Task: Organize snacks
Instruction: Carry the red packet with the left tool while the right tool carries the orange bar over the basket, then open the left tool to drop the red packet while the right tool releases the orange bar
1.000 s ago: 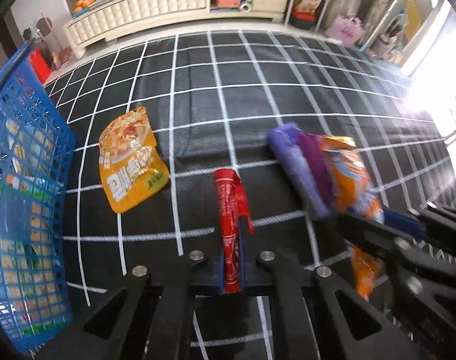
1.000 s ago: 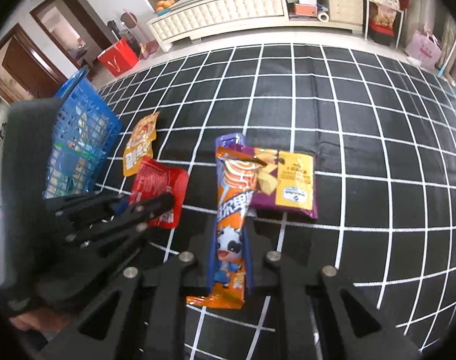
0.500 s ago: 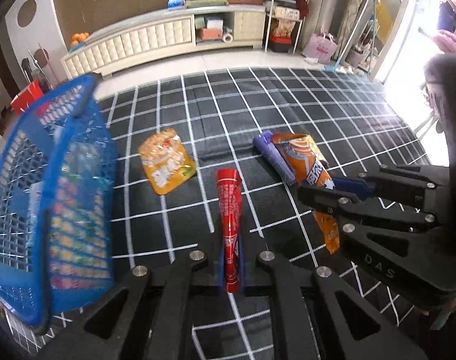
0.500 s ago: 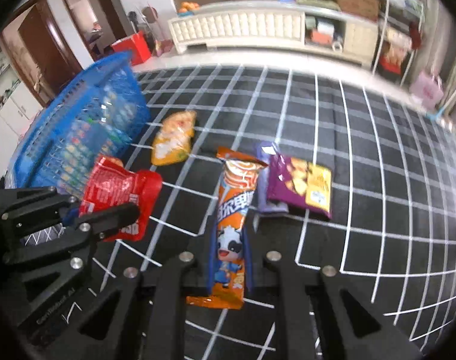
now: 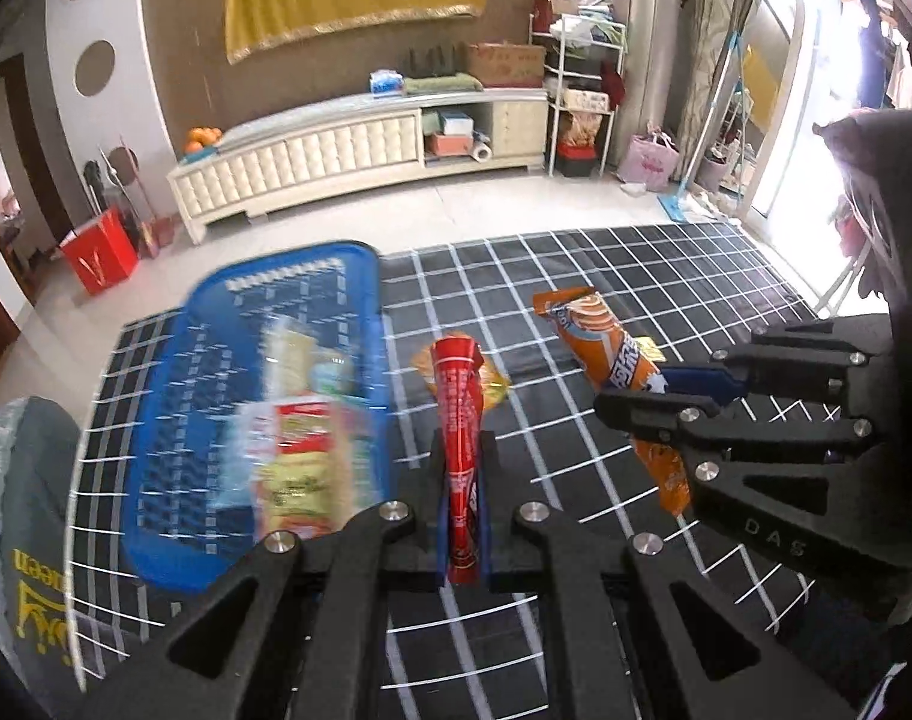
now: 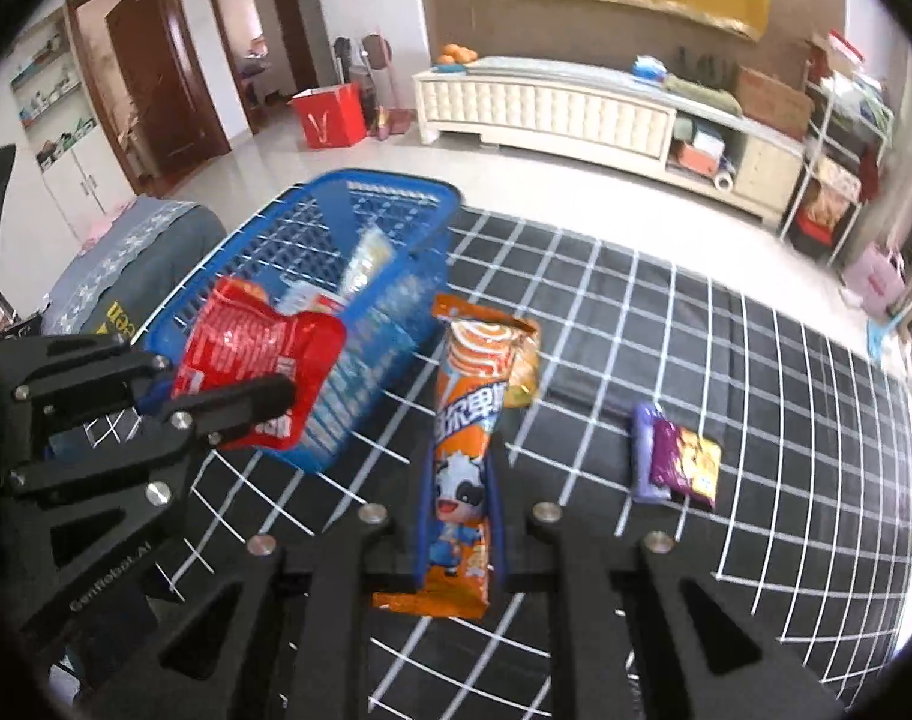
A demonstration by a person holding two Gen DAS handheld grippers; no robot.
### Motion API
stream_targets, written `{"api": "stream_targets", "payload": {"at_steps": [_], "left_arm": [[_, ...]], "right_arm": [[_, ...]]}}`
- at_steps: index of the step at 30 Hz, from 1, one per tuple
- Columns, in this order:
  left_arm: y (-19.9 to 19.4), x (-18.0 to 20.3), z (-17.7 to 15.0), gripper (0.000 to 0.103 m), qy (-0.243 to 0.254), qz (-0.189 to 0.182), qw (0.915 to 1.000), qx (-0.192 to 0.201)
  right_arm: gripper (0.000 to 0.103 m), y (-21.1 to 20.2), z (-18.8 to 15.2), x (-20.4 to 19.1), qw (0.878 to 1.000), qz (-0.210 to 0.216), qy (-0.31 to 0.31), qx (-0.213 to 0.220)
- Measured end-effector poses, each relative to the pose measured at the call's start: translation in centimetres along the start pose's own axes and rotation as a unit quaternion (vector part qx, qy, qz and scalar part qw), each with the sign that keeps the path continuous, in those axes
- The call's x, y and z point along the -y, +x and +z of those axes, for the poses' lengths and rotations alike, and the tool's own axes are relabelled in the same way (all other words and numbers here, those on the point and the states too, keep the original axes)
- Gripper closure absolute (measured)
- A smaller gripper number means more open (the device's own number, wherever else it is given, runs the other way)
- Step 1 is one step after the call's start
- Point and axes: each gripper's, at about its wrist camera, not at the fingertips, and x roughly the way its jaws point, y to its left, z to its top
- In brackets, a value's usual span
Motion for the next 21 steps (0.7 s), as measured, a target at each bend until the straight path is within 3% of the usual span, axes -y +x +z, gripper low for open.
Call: {"api": "stream_targets", "payload": {"at_steps": [9,16,21], "left_arm": [[-2.3,-6.8,-0.8,0.097,0.007,0.026,0.9994,0.021],[0.0,-11.4,-1.5,0.097,0.012,0.043,0.9990,0.006],[1.7,-12.6,-2.6,0.097,0.009,0.044,0.9990,-0.005]], "right_arm": [[0.084,0.9,3.2,-5.6,0.999,0.005,-0.034,0.004],[0.084,3.2,4.8,-8.5,0.998,0.015,-0.053,-0.005],[0.083,4.6,5.1,-9.9,0.998,0.003,-0.059,-0.021]]}}
